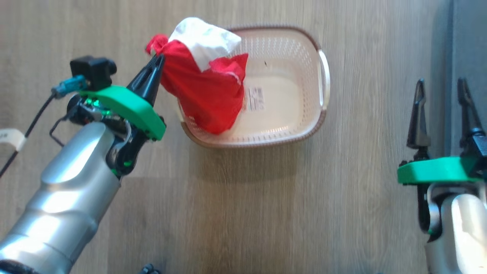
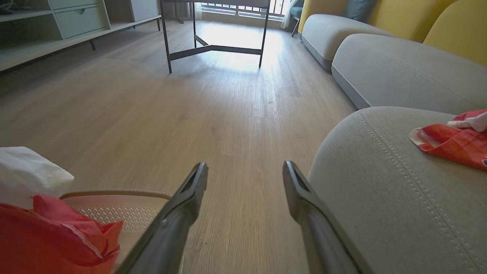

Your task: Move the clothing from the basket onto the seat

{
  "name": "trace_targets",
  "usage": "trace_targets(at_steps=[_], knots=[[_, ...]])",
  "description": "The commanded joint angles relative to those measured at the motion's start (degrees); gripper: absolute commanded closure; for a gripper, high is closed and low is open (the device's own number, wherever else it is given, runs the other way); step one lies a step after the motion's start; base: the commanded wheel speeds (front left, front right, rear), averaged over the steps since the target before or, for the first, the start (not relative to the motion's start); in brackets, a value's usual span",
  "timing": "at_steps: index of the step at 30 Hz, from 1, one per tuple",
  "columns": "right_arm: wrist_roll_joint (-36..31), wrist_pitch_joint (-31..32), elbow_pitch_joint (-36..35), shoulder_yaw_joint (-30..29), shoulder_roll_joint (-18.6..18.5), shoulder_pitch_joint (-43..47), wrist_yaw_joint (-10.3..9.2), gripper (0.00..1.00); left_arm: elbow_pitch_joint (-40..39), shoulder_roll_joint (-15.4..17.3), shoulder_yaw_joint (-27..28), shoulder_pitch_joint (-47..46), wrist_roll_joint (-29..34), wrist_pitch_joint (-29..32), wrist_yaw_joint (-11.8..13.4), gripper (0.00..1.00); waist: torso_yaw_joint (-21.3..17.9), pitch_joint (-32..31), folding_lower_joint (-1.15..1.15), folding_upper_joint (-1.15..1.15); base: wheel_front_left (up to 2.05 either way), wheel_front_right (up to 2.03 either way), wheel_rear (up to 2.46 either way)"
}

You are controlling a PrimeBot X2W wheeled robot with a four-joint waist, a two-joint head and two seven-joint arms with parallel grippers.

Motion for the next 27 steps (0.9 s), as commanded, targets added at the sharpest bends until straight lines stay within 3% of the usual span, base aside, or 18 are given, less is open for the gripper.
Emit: trace_targets(at_steps=[1, 10, 17, 27], knots=[[-0.3, -0.3, -1.4, 1.4, -0.2, 1.1, 0.40, 0.00, -1.5, 2.7, 2.7, -0.1, 0.7, -0.7, 0.4, 1.00, 2.6, -4.7, 0.01, -0.01, 0.00, 0.00, 0.00], [-1.6, -0.3, 1.8, 3.2, -0.2, 1.6, 0.40, 0.00, -4.2, 3.4, 5.0, 3.8, 5.3, -0.7, 1.3, 1.00, 4.4, -13.0, 0.01, -0.01, 0.00, 0.00, 0.00], [-3.1, -0.3, 3.3, 5.5, -0.2, -0.4, 0.40, 0.00, -5.5, 4.4, 5.2, 3.4, 7.0, -0.7, 1.1, 1.00, 4.7, -14.5, 0.01, -0.01, 0.00, 0.00, 0.00], [-1.4, -0.3, 5.5, 9.4, -0.2, -2.4, 0.40, 0.00, -6.1, 4.1, 3.9, 2.9, 8.1, 0.0, 1.4, 1.00, 0.4, -18.6, 0.01, -0.01, 0.00, 0.00, 0.00]])
